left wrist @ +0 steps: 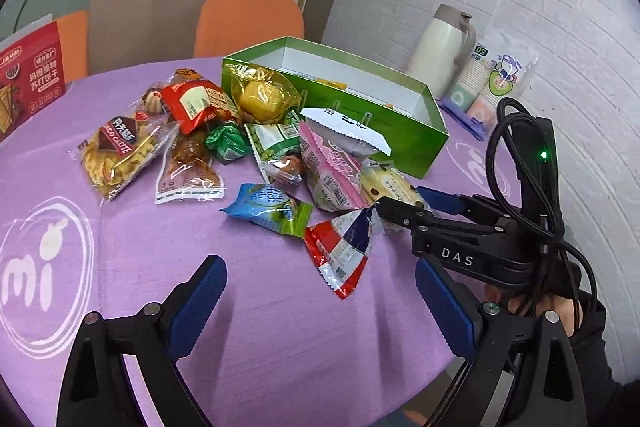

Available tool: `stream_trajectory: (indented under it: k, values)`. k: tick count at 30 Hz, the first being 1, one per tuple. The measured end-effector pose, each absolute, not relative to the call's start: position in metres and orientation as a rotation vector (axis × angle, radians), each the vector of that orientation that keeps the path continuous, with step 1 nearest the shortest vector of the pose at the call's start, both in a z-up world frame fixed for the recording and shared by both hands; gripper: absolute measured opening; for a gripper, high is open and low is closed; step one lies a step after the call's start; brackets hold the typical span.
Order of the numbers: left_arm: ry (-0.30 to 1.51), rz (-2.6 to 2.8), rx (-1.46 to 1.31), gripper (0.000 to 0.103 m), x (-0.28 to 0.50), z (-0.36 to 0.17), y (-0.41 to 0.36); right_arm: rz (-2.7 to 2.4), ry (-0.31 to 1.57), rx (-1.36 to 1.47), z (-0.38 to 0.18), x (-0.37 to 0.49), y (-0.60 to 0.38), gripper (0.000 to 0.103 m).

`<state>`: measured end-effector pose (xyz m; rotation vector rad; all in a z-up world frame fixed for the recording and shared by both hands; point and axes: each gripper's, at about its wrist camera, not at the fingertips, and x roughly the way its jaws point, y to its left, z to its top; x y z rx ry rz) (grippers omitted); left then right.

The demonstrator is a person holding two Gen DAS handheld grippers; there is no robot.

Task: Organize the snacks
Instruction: 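Move the right tool to the cream cake pack and grasp it, then grasp the red-white-blue wrapped snack with the left tool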

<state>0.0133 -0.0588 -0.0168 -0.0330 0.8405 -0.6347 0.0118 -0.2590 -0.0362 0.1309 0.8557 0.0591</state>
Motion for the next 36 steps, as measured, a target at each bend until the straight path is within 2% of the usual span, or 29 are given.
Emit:
stream_trajectory:
  k: [7,16,22,24,27,29,31,36]
  values:
    - [0.926,-0.71,-0.025,0.068,0.031,-0.035,-0.093,0.044,0.854,0.16,-0.037,-0.002,-0.27,0.061]
    - [0.945,-0.675,-0.044,0.068,0.046,-0.042,-0.101,0.02,0.838,0.114,-0.04,0.0,-0.257,0.069]
    - [0.952,-0.671,-0.048,0.068,0.049,-0.046,-0.101,0.003,0.828,0.13,-0.04,0.0,-0.258,0.068]
    - [0.948,-0.668,-0.046,0.067,0.048,-0.047,-0.102,-0.015,0.832,0.122,-0.04,0.0,-0.256,0.065]
    - [0.945,-0.661,-0.02,0.045,0.046,-0.047,-0.103,-0.022,0.842,0.14,-0.038,-0.002,-0.256,0.06]
    - [0.945,-0.664,-0.025,0.044,0.045,-0.047,-0.102,0.002,0.848,0.165,-0.037,-0.004,-0.258,0.059]
    - [0.933,-0.665,-0.016,0.039,0.042,-0.044,-0.103,0.006,0.849,0.161,-0.036,-0.007,-0.257,0.058]
    - [0.919,-0.672,-0.024,0.037,0.036,-0.037,-0.098,0.01,0.83,0.16,-0.025,-0.014,-0.256,0.058]
